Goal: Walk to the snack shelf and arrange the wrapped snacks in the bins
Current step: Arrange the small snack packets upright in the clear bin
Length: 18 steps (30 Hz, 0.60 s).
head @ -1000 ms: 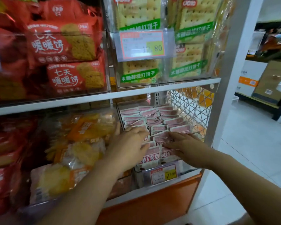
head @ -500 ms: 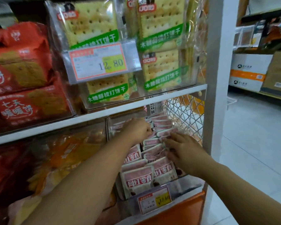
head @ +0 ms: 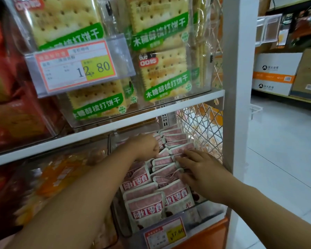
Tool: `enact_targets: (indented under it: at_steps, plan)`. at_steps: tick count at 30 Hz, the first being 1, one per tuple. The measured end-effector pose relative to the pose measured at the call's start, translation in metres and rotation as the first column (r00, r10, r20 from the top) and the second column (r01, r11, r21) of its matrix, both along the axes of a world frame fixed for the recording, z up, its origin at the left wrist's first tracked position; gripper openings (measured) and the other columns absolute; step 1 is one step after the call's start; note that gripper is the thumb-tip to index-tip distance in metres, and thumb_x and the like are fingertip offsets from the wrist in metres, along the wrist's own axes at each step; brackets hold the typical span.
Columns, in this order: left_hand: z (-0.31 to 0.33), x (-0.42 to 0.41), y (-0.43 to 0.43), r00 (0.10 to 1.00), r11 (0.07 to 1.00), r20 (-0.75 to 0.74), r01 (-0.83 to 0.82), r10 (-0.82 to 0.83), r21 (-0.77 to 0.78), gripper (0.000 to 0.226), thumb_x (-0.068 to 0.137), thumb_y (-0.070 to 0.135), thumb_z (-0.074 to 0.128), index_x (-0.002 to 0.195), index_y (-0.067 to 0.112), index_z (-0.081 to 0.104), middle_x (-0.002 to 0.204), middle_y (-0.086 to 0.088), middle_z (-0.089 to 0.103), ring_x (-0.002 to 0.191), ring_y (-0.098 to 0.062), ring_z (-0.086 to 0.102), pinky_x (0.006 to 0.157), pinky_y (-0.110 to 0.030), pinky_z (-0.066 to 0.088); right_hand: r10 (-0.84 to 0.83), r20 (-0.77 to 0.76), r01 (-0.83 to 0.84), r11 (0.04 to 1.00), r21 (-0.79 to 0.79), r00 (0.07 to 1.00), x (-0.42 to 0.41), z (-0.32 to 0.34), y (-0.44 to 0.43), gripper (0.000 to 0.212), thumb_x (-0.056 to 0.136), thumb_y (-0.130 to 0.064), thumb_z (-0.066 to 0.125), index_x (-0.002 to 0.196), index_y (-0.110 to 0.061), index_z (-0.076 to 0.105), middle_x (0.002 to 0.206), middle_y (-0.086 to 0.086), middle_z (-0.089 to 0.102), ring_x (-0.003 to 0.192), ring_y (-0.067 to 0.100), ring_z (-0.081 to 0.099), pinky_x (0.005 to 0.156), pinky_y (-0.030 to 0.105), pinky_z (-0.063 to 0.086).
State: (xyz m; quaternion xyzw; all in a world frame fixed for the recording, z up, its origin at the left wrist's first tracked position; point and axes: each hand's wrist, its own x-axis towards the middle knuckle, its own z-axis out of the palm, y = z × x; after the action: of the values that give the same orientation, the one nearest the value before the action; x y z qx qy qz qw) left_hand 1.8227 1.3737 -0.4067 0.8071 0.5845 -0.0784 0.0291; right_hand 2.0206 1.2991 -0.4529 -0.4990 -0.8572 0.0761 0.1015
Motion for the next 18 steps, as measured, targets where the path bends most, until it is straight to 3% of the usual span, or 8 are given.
enact_targets:
  at_steps: [3,7,10,12,15,18]
  plan:
    - [-0.005,-0.006,-0.007,1.000,0.997,0.002,-0.010,0.010,0.083,0.016,0.089,0.024,0.055,0.077,0.022,0.065,0.092,0.004,0.060,0.092,-0.018,0.056,0.081,-0.034,0.046,-0.002,0.022,0.002,1.000,-0.003,1.000,-0.001,0.001,-0.001,0.054,0.096,-0.051,0.026,0.147,-0.034,0.018,0.157,-0.008,0.011,0.144,0.013,0.006,0.116,0.032,0.007]
    - [-0.002,-0.004,-0.004,0.996,0.993,0.077,-0.042,0.034,0.109,0.012,0.084,0.027,0.065,0.072,0.024,0.067,0.087,0.010,0.063,0.087,-0.011,0.056,0.074,-0.030,0.041,-0.007,0.021,0.007,1.000,-0.005,1.000,-0.001,0.002,-0.002,0.054,0.097,-0.050,0.027,0.147,-0.033,0.018,0.157,-0.008,0.011,0.144,0.014,0.007,0.116,0.033,0.007]
    - [0.001,0.002,0.005,0.974,0.995,0.226,-0.050,0.030,0.082,0.008,0.084,0.028,0.066,0.077,0.029,0.068,0.085,0.014,0.063,0.086,-0.008,0.058,0.078,-0.031,0.049,-0.001,0.024,0.001,1.000,-0.015,1.000,-0.001,0.004,-0.002,0.054,0.097,-0.050,0.027,0.147,-0.033,0.018,0.157,-0.008,0.012,0.144,0.015,0.008,0.116,0.032,0.007]
    - [-0.001,0.009,0.012,0.944,0.995,0.328,-0.055,0.026,0.079,0.005,0.086,0.026,0.066,0.086,0.028,0.071,0.095,0.011,0.068,0.092,-0.009,0.061,0.086,-0.035,0.051,0.000,0.017,0.000,1.000,-0.026,1.000,-0.001,0.004,-0.001,0.054,0.097,-0.050,0.028,0.147,-0.033,0.019,0.157,-0.007,0.013,0.144,0.016,0.008,0.116,0.033,0.007]
    - [-0.005,0.025,0.022,0.942,0.997,0.336,-0.011,-0.016,0.078,0.017,0.089,0.021,0.064,0.102,0.021,0.073,0.108,0.006,0.070,0.096,-0.009,0.062,0.090,-0.029,0.049,0.002,0.005,-0.002,1.000,-0.029,1.000,-0.001,0.004,-0.001,0.055,0.096,-0.052,0.026,0.147,-0.033,0.019,0.157,-0.007,0.014,0.144,0.017,0.009,0.116,0.034,0.008]
    - [-0.006,0.037,0.032,0.949,0.996,0.313,0.002,-0.029,0.086,0.018,0.089,0.020,0.063,0.103,0.019,0.073,0.106,0.006,0.070,0.092,-0.011,0.062,0.084,-0.027,0.049,0.001,-0.004,-0.001,1.000,-0.028,1.000,0.000,0.004,-0.002,0.056,0.095,-0.054,0.025,0.147,-0.033,0.020,0.157,-0.007,0.013,0.144,0.016,0.008,0.116,0.033,0.008]
